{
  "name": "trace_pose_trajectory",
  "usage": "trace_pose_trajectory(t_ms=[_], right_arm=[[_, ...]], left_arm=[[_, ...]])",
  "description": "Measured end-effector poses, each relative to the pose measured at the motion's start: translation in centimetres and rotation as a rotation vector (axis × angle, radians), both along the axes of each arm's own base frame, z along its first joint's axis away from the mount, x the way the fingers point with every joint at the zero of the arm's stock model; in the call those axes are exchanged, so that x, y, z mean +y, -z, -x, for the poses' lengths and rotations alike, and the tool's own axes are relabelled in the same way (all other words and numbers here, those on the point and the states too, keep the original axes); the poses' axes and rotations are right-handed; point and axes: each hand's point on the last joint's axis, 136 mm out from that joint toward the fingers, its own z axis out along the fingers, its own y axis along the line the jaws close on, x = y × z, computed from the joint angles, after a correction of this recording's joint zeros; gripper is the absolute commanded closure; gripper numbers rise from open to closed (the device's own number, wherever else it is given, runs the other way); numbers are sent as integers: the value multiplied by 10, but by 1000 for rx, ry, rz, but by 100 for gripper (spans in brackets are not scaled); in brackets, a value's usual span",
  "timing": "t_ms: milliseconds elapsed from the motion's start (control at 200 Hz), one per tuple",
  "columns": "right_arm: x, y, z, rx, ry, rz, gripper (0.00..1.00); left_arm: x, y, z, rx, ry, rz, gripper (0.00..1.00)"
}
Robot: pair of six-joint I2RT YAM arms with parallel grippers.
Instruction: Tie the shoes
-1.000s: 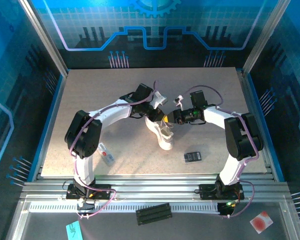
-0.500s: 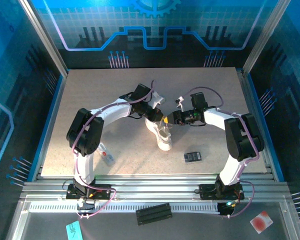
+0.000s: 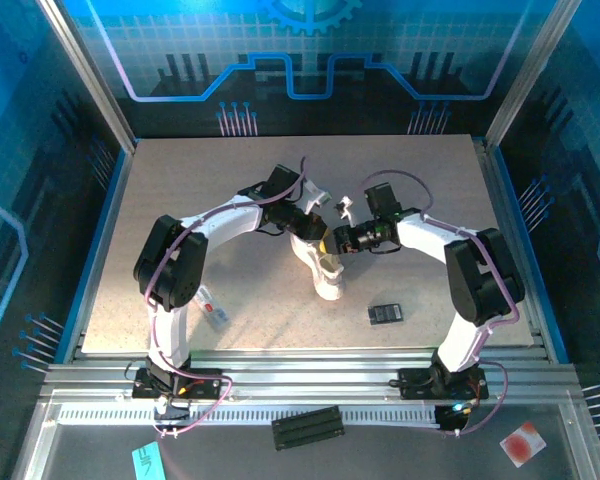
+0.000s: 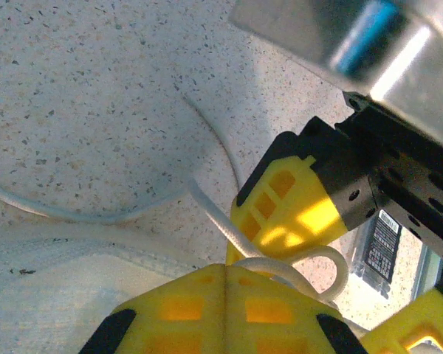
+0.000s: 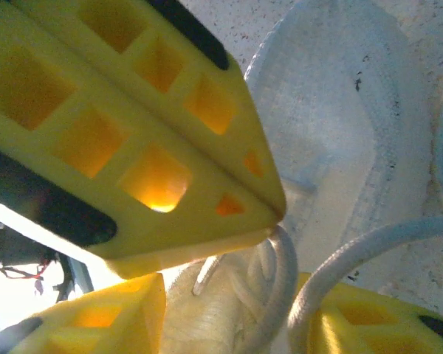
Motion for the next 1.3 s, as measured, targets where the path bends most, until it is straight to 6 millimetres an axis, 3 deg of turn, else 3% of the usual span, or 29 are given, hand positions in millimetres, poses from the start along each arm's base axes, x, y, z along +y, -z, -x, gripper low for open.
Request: trace_pose_trajectory(t_ms=[90, 145, 230, 285, 370, 525, 725, 826, 1016, 1301], right_arm=[[1, 0, 0, -10, -9, 28, 69], [1, -1, 0, -14, -14, 41, 85], [1, -2, 0, -23, -21, 55, 100], [0, -2, 0, -19, -20, 61, 100], [0, -1, 2, -17, -31, 63, 100], [2, -7, 7, -11, -66, 19, 100], [3, -20, 9, -20, -113, -24, 100], [6, -27, 11, -31, -145, -46, 100], [5, -26, 19, -25, -203, -41, 100], [-2, -21, 32, -64, -298, 12, 94]], left_arm=[[0, 0, 0, 9, -6, 4, 100], [0, -1, -1, 10, -9, 5, 100], [0, -2, -2, 0, -9, 11, 84], [-1, -3, -5, -5, -18, 19, 73], [1, -5, -7, -33, -15, 29, 64], [16, -22, 1, -130, 24, 47, 59], [48, -72, 20, -465, 165, 77, 47], [50, -84, 26, -653, 260, 61, 46], [33, -63, 23, -865, 421, -47, 44], [14, -29, 20, -1006, 550, -105, 41]])
